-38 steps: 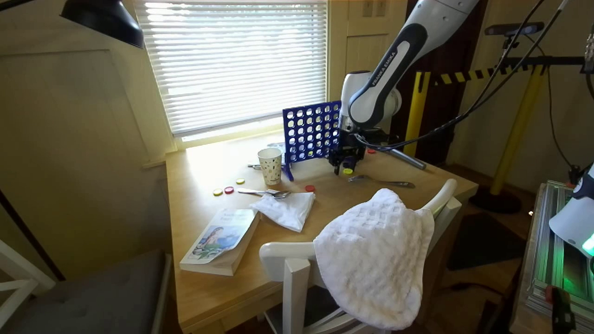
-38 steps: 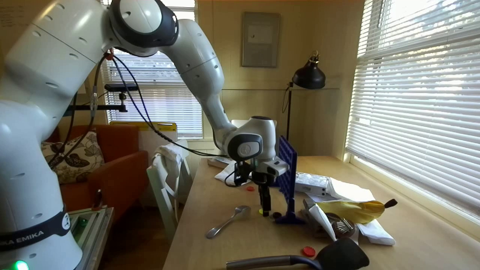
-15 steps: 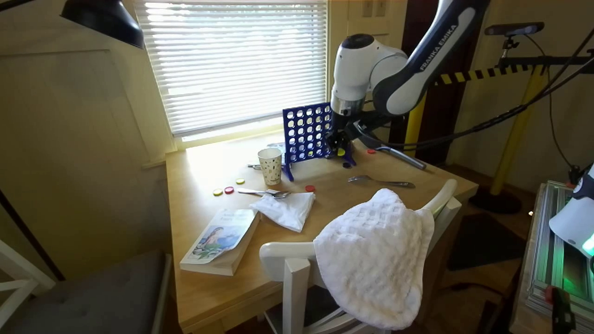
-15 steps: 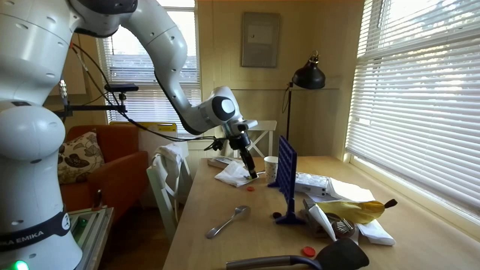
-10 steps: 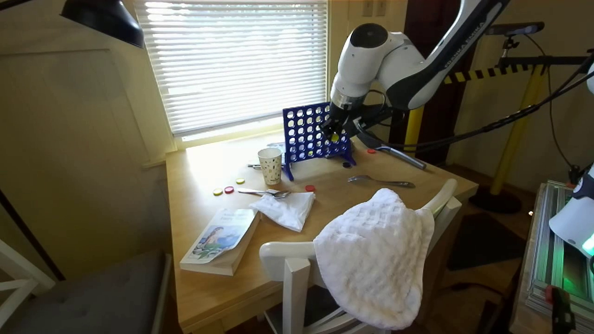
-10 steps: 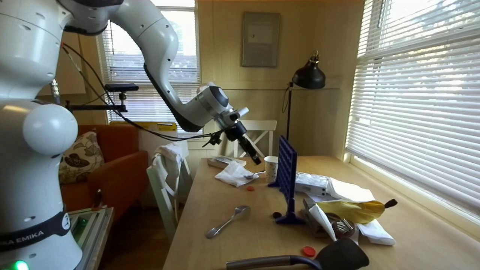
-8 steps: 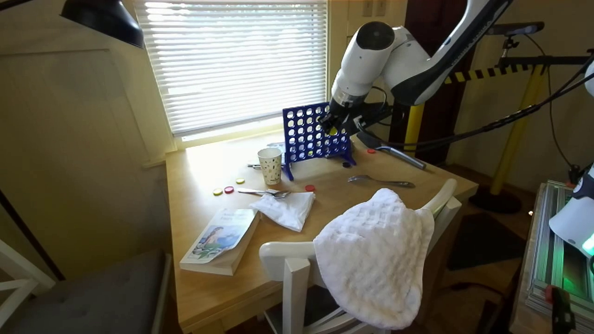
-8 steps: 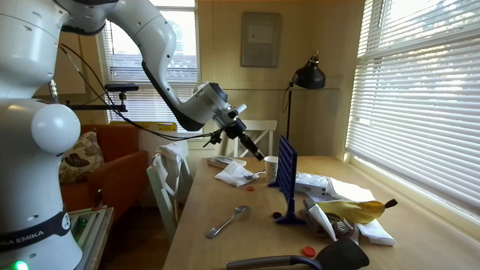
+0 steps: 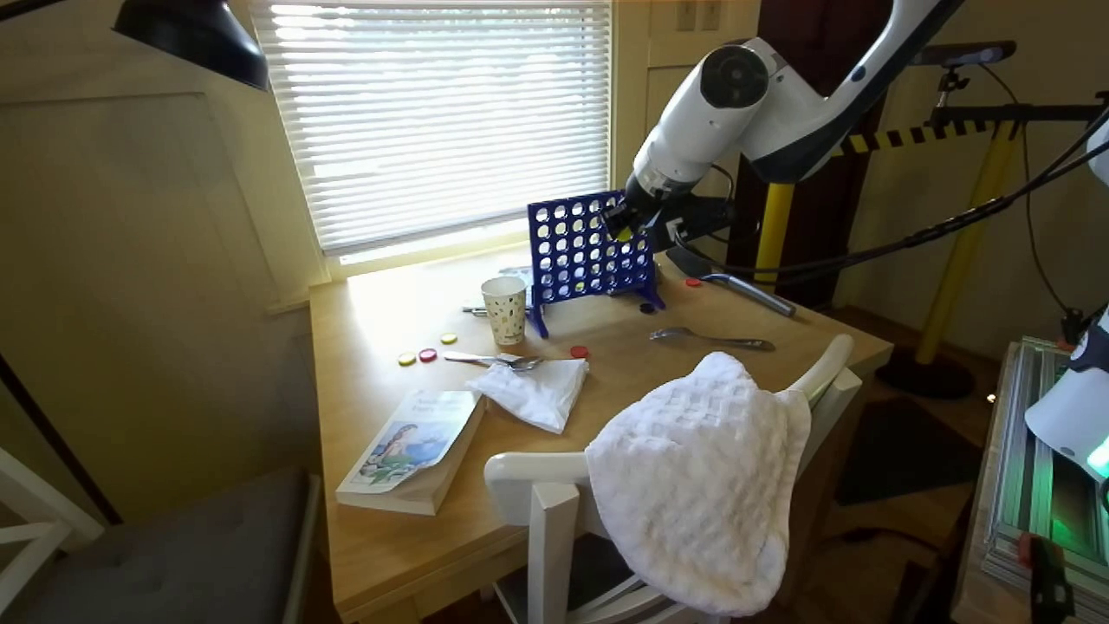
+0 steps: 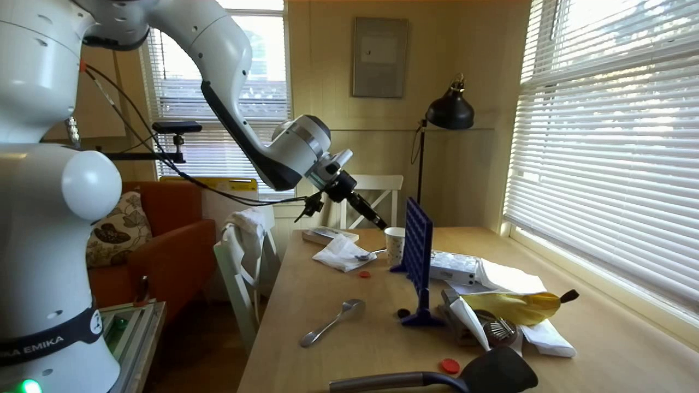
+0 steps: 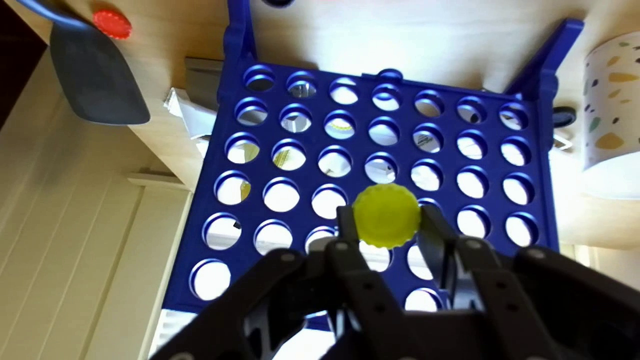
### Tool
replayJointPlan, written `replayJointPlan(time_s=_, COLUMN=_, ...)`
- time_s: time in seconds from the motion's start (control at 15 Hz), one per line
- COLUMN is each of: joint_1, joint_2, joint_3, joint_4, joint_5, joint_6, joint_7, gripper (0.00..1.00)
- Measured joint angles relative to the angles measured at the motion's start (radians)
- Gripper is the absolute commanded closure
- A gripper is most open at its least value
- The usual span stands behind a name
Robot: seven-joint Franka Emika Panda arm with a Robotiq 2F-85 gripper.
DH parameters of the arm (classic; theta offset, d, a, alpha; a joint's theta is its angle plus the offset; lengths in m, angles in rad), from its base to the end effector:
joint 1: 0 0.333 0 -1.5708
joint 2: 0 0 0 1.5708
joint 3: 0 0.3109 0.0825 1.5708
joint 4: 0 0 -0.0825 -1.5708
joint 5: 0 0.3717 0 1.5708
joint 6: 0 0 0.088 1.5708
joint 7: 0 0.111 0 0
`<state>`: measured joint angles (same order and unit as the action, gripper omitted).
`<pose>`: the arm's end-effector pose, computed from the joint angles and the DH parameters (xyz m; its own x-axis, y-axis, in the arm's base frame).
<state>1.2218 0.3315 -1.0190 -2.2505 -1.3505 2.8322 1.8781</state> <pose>0.5141 0.1592 0.2915 0.6470 -0.1515 0.7473 -0.3640 -0.9225 0.1282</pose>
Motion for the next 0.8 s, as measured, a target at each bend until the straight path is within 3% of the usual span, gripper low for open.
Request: replayJointPlan(time_s=0.8, joint_1=-0.010, joint_2=0.002, joint_3=0.002, joint_4=-0.002, joint_5=0.001, joint_6=0.028, joint_7=0.000, gripper=0.64)
